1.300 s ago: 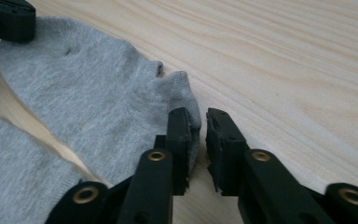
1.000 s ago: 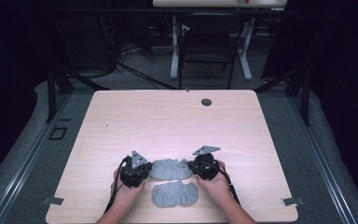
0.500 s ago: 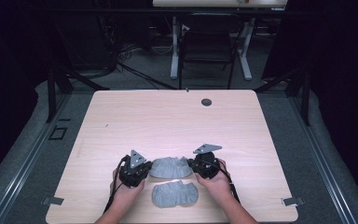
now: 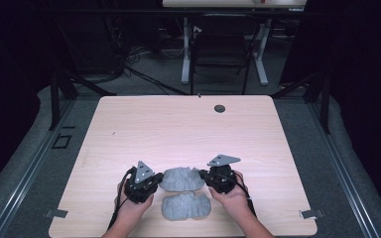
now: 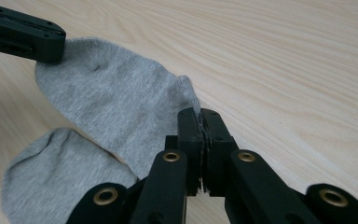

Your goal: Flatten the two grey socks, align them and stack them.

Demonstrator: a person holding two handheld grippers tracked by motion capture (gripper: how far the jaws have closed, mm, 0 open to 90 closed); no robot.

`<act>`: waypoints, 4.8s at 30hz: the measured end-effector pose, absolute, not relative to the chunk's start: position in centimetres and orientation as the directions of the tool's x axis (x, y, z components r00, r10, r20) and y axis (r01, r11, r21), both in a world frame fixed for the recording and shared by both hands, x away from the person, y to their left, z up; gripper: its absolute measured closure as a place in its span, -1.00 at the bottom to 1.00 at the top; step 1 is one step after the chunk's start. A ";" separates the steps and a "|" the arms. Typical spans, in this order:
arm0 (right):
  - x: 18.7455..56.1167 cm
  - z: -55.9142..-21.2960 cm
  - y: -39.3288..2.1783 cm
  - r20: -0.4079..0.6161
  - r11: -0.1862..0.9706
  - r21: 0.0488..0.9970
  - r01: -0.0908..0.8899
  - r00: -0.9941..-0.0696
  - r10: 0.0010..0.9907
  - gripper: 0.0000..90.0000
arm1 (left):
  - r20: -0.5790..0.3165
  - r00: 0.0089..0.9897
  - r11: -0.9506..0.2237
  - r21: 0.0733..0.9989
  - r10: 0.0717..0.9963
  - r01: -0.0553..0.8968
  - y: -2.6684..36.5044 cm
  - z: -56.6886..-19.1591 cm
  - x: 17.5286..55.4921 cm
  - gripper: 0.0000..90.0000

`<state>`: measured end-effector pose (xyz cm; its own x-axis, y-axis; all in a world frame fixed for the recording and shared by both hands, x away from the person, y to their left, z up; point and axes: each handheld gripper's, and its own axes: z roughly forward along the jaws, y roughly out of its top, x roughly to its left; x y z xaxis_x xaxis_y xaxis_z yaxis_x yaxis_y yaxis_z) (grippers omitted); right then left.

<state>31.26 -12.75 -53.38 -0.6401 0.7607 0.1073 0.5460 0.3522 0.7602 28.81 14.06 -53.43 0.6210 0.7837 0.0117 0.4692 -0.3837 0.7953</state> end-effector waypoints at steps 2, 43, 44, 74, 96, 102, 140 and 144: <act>30.9 -53.2 -12.8 0.111 0.348 0.764 0.542 -0.643 0.758 0.95 | 0.008 0.619 -0.378 0.798 0.785 0.470 14.2 -53.3 28.5 0.95; 25.0 -53.9 -14.7 0.135 0.375 0.745 0.551 -0.676 0.725 0.95 | -0.014 0.690 -0.434 0.768 0.723 0.471 13.8 -55.0 23.1 0.95; 25.0 -53.9 -14.7 0.137 0.375 0.744 0.553 -0.675 0.725 0.95 | -0.014 0.691 -0.435 0.768 0.723 0.470 13.8 -55.1 23.1 0.95; 25.1 -54.5 -15.4 0.096 0.374 0.751 0.544 -0.651 0.753 0.77 | -0.021 0.677 -0.407 0.785 0.735 0.466 14.2 -54.9 23.2 0.76; 24.8 -56.7 -13.3 0.055 0.496 0.689 0.528 -0.722 0.690 0.70 | -0.021 0.722 -0.485 0.727 0.692 0.486 12.6 -57.0 22.9 0.81; 24.8 -56.8 -13.3 0.050 0.509 0.678 0.530 -0.724 0.688 0.71 | -0.013 0.723 -0.491 0.725 0.691 0.482 12.5 -57.4 23.0 0.82; 28.6 -57.3 -12.3 0.086 0.432 0.687 0.584 -0.656 0.750 0.75 | -0.021 0.686 -0.451 0.739 0.727 0.500 13.1 -57.9 28.3 0.81; 29.2 -57.3 -12.2 0.085 0.429 0.685 0.589 -0.649 0.756 0.75 | -0.024 0.679 -0.444 0.740 0.734 0.506 13.1 -57.9 28.9 0.81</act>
<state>29.20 -12.22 -57.32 -0.6494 0.7557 0.0848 0.5890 0.4293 0.6846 28.90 13.10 -57.87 0.6787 0.7340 -0.0240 0.5057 -0.4435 0.7399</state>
